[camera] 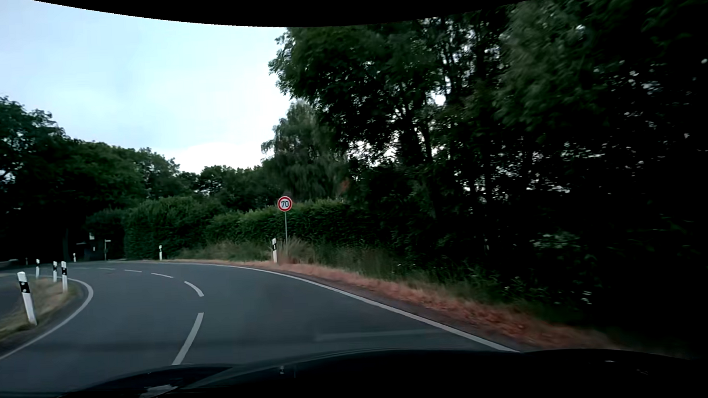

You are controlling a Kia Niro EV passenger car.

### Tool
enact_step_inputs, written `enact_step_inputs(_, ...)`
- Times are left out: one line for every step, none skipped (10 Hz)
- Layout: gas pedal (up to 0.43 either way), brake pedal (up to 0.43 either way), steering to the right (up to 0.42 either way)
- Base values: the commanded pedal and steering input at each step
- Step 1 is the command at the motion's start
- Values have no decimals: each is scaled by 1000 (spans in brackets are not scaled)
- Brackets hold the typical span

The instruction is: Follow the waypoints while adhering to traffic rules and regulations

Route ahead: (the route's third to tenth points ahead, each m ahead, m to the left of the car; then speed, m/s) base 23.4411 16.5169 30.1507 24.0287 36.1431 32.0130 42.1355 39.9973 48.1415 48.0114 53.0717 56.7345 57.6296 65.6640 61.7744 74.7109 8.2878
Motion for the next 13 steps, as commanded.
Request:
enact_step_inputs(299, 0, -230)
enact_step_inputs(311, 0, -234)
enact_step_inputs(311, 0, -237)
enact_step_inputs(311, 0, -235)
enact_step_inputs(311, 0, -230)
enact_step_inputs(311, 0, -224)
enact_step_inputs(311, 0, -214)
enact_step_inputs(311, 0, -202)
enact_step_inputs(311, 0, -189)
enact_step_inputs(311, 0, -177)
enact_step_inputs(311, 0, -169)
enact_step_inputs(311, 0, -153)
enact_step_inputs(311, 0, -147)
